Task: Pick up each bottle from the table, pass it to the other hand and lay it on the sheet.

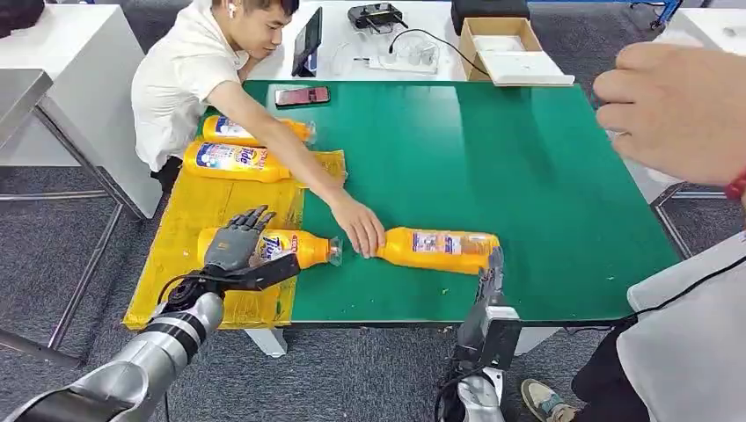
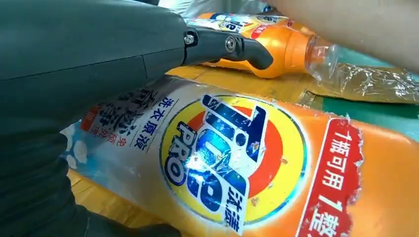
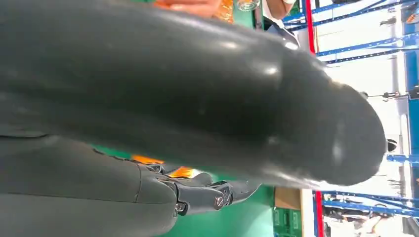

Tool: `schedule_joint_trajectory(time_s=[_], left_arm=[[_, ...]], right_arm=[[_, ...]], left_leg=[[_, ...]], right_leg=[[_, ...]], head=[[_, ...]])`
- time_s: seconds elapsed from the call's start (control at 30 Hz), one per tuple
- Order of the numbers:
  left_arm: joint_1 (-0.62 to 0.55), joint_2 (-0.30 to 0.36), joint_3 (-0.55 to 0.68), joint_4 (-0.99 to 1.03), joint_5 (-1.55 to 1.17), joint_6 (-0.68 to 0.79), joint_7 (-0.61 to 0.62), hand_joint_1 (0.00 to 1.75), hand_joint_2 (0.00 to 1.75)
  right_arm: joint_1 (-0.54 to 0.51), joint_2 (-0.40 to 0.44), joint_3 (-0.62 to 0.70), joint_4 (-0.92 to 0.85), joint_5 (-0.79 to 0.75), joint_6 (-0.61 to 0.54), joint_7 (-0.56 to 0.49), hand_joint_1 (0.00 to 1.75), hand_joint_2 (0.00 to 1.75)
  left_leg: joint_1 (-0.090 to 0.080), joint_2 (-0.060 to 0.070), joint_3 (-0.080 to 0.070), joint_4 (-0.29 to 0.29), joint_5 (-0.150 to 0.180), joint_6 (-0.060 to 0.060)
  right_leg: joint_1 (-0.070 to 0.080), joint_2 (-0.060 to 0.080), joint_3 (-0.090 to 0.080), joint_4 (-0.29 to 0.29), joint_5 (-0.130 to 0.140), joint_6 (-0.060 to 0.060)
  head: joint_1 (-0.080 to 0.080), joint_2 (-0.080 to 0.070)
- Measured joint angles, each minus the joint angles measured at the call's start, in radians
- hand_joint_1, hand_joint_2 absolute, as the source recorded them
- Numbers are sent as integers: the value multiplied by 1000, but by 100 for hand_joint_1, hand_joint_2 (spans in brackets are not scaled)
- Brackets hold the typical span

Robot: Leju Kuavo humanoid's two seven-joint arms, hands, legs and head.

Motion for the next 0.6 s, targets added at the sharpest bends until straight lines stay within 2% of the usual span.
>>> schedule_joint_trajectory(time_s=[0.2,0.27,0.43,0.6], left_arm=[[57,10,0,-80,80,62,-77,0,175],[111,16,0,-159,143,103,-114,0,175],[205,35,-1,-359,249,120,-117,0,175],[246,50,-1,-482,303,103,-125,0,175]], right_arm=[[1,-3,-2,6,3,0,0,0,0],[5,-4,-4,6,6,-2,0,0,0],[12,-8,-8,6,8,-2,0,0,0],[12,-9,-11,7,10,-2,0,0,0]], left_leg=[[0,1,0,0,0,0],[0,2,-2,0,0,0],[0,2,-6,0,0,0],[0,1,-8,0,0,0]], right_leg=[[0,0,-1,0,0,0],[0,1,-3,0,0,0],[0,1,-7,0,0,0],[0,0,-9,0,0,0]], head=[[0,0],[0,0],[0,0],[0,0]])
